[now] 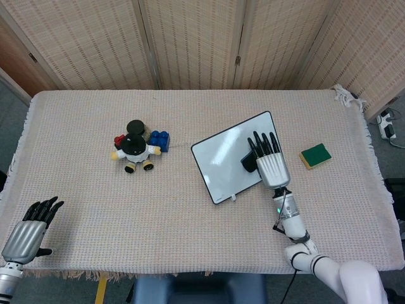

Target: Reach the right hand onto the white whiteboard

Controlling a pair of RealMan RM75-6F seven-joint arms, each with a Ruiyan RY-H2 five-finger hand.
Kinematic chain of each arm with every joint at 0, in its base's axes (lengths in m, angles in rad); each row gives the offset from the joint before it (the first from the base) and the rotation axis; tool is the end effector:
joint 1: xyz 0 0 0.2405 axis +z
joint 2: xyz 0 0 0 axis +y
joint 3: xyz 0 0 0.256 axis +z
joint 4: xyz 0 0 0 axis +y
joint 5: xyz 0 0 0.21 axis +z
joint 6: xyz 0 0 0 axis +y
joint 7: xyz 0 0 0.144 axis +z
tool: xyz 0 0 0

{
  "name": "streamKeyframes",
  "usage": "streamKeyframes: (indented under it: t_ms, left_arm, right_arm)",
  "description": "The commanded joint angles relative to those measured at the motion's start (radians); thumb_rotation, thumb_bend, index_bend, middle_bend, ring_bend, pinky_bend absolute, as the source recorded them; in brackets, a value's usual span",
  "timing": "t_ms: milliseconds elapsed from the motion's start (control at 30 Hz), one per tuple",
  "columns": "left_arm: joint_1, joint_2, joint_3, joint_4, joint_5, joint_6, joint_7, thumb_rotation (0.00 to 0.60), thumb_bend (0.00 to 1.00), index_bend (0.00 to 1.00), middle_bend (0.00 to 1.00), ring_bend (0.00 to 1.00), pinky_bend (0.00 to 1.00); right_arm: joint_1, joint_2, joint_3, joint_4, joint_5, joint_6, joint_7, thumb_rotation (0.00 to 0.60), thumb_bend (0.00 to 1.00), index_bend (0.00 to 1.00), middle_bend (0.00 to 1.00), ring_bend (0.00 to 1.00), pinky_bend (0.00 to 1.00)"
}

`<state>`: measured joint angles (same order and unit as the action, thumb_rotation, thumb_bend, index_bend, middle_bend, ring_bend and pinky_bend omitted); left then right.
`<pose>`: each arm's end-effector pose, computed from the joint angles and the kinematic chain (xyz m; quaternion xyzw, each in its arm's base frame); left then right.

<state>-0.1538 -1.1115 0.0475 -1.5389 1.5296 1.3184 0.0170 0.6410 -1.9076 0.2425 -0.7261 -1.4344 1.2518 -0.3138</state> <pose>-0.3297 0.1801 0.1341 -0.6780 -0.4019 -0.3002 0.5373 -0.2150 -0.3711 -0.0230 0.6817 -0.1810 0.3720 0.6035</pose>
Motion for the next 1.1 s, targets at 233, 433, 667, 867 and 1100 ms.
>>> streamKeyframes:
  t_ms: [233, 433, 667, 867, 1100]
  left_arm:
    - [0.007, -0.002, 0.004, -0.006, 0.011, 0.018, 0.017, 0.600, 0.21, 0.00, 0.00, 0.00, 0.00]
    - [0.017, -0.013, -0.003, -0.002, 0.011, 0.045, 0.046, 0.600, 0.21, 0.00, 0.00, 0.00, 0.00]
    - [0.051, -0.021, 0.009, -0.024, 0.059, 0.126, 0.115, 0.600, 0.21, 0.00, 0.00, 0.00, 0.00]
    - [0.080, -0.031, 0.046, -0.028, 0.169, 0.208, 0.145, 0.600, 0.21, 0.00, 0.00, 0.00, 0.00]
    - [0.117, -0.050, 0.076, -0.028, 0.244, 0.267, 0.203, 0.600, 0.21, 0.00, 0.00, 0.00, 0.00]
  right_arm:
    - [-0.135, 0.221, -0.069, -0.346, -0.021, 0.108, -0.048, 0.600, 0.32, 0.00, 0.00, 0.03, 0.00]
    - [-0.319, 0.528, -0.200, -0.857, 0.018, 0.159, -0.137, 0.600, 0.32, 0.00, 0.00, 0.00, 0.00]
    - [-0.505, 0.786, -0.404, -1.144, -0.067, 0.266, -0.166, 0.600, 0.32, 0.00, 0.00, 0.00, 0.00]
    - [-0.635, 0.843, -0.503, -1.077, -0.209, 0.401, 0.017, 0.600, 0.32, 0.00, 0.00, 0.00, 0.00]
    - [-0.680, 0.876, -0.505, -1.057, -0.249, 0.426, 0.058, 0.600, 0.32, 0.00, 0.00, 0.00, 0.00]
